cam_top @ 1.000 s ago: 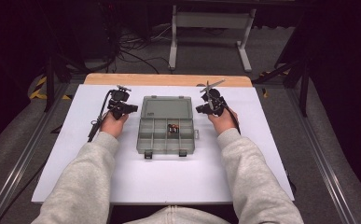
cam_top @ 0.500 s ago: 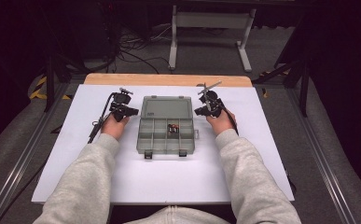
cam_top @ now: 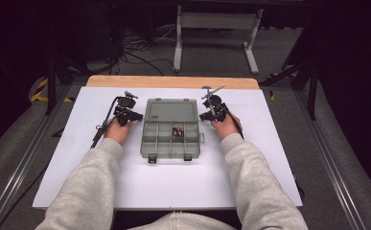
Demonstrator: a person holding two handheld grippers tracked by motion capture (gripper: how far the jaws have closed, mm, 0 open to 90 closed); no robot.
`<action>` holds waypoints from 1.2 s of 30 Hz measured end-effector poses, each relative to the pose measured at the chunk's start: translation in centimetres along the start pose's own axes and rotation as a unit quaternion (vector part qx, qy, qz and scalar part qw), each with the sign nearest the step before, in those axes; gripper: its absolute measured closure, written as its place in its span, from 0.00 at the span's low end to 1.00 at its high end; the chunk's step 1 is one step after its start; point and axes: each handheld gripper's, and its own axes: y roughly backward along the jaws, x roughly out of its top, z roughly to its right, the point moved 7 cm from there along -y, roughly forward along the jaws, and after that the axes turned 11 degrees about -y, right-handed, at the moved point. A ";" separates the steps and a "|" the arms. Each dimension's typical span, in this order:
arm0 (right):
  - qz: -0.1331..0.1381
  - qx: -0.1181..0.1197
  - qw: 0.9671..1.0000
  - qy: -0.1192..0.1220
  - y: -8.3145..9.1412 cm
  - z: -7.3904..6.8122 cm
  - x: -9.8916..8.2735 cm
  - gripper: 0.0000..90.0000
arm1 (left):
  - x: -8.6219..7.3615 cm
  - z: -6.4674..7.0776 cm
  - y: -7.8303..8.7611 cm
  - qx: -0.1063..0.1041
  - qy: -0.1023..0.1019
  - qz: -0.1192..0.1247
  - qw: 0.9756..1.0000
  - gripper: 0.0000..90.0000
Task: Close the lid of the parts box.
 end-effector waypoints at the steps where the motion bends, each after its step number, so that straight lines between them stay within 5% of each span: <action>1: -0.002 0.000 1.000 0.000 -0.1 0.0 0.0 1.00 | 0.0 0.1 0.0 -0.003 -0.002 -0.001 1.000 0.99; 24: -0.005 0.002 1.000 0.010 -0.5 -0.3 0.0 1.00 | 0.1 0.3 -0.2 -0.020 -0.002 0.000 1.000 0.99; 36: -0.018 0.004 0.999 0.029 -0.3 -0.7 -0.3 1.00 | -0.2 0.6 0.0 -0.020 -0.019 -0.011 1.000 1.00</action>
